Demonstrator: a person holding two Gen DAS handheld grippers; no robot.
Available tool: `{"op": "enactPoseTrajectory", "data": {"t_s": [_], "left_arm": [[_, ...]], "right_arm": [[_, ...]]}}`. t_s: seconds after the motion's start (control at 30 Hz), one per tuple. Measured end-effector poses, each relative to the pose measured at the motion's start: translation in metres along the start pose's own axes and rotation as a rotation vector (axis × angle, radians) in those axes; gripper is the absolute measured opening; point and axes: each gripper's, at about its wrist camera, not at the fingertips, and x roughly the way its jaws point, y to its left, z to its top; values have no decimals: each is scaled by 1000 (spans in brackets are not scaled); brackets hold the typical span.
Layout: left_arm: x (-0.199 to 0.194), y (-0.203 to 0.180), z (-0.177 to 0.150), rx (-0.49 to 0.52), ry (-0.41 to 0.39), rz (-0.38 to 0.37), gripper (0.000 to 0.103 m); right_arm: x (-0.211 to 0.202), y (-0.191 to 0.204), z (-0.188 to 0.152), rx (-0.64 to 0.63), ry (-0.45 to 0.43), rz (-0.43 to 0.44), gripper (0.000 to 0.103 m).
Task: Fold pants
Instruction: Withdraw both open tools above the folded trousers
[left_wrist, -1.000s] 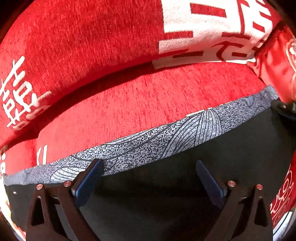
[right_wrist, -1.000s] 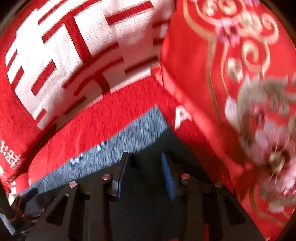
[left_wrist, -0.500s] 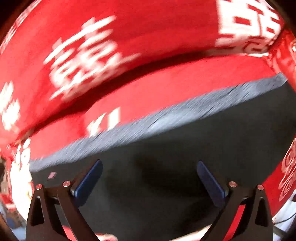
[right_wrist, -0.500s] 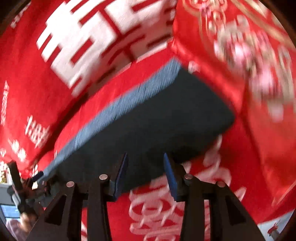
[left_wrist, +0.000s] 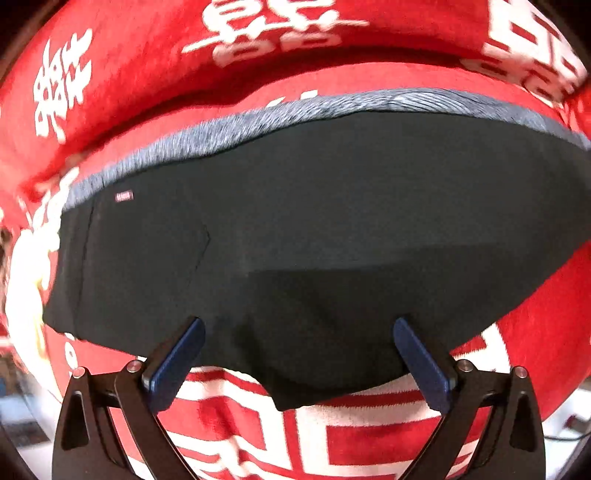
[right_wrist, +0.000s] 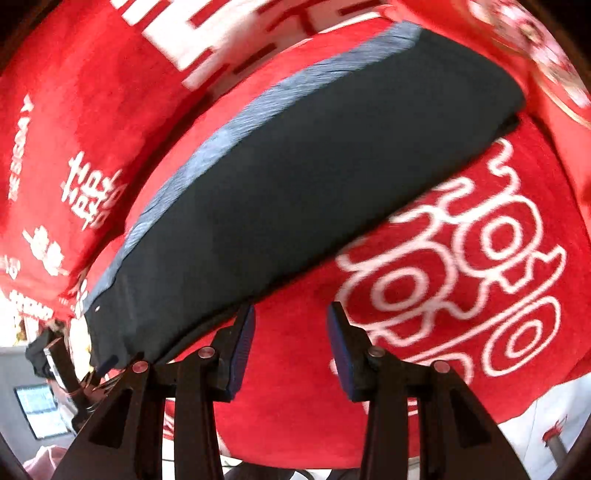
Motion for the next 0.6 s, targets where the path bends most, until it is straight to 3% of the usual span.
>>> {"op": "enactPoseTrajectory", "data": {"t_s": [0.2,0.27,0.33,0.4,0.6], "left_arm": [[2,7,-2,-19,-13,-15,103],[0,7,-13,-14,-24,-11,103],[-2,6,-14,-11,-31,-10,103],[-2,0,-9,-11,-34,-13,103],[-2,3,-6,-31,-16,-33,102]], "right_arm": [[25,81,3,-265,3,90,44],[45,106,-2,-377,15,51,44],[70,118,-15,-484,44,-71,44],[68,122,-28,-550,-20,-105,44],[66,121,-40,-573,-5,-145,44]]}}
